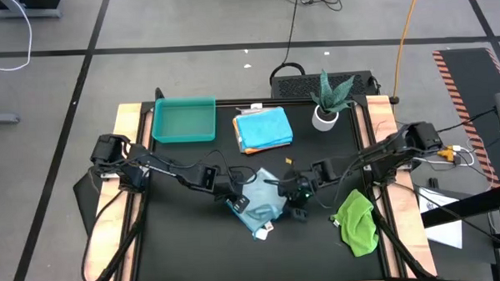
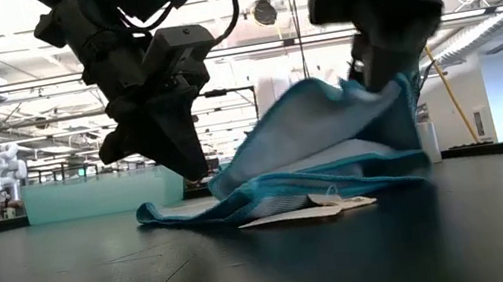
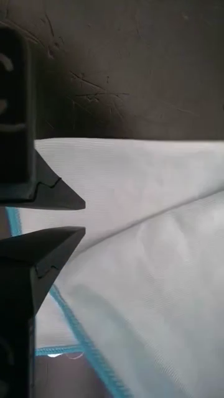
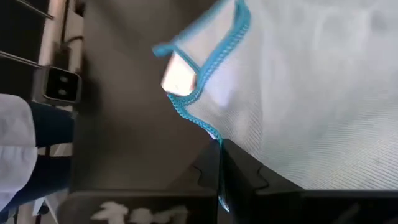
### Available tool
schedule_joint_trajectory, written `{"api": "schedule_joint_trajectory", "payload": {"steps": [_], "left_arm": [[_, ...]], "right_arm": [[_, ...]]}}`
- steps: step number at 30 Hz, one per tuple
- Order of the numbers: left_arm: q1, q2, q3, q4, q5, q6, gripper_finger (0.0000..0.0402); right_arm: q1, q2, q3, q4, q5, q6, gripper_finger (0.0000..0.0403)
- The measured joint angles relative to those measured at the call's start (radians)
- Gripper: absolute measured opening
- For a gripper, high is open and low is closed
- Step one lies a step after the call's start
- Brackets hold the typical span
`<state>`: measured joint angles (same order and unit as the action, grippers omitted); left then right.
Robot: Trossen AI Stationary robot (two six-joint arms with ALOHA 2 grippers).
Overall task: Fold microfiber towels
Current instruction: Fold the light blue microfiber towel
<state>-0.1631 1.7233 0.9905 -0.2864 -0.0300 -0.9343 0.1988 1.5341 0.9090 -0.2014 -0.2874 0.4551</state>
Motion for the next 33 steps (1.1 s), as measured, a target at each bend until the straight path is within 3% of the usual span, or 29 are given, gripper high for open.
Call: {"api": "schedule_joint_trajectory", "payload": {"steps": [8,18,25,33], "left_arm": [[-0.005,0.0,0.0,0.048,0.044,-0.01,0.0056],[-0.012,0.0,0.0,0.089,0.066,-0.014,0.0056],[-0.042,0.0,0.0,0.09,0.112,-0.015,0.0056],[-0.061,0.0,0.0,0.09,0.111,-0.041,0.0056]], "right_arm": [[0.006,-0.027,-0.019,0.059,0.004,-0.004,0.0022],[-0.053,-0.235,-0.016,0.011,0.192,-0.06,0.0027],[-0.103,-0.339,-0.015,-0.113,0.301,-0.107,0.0027],[-0.158,-0.373,-0.015,-0.304,0.412,-0.131,0.0027]]}}
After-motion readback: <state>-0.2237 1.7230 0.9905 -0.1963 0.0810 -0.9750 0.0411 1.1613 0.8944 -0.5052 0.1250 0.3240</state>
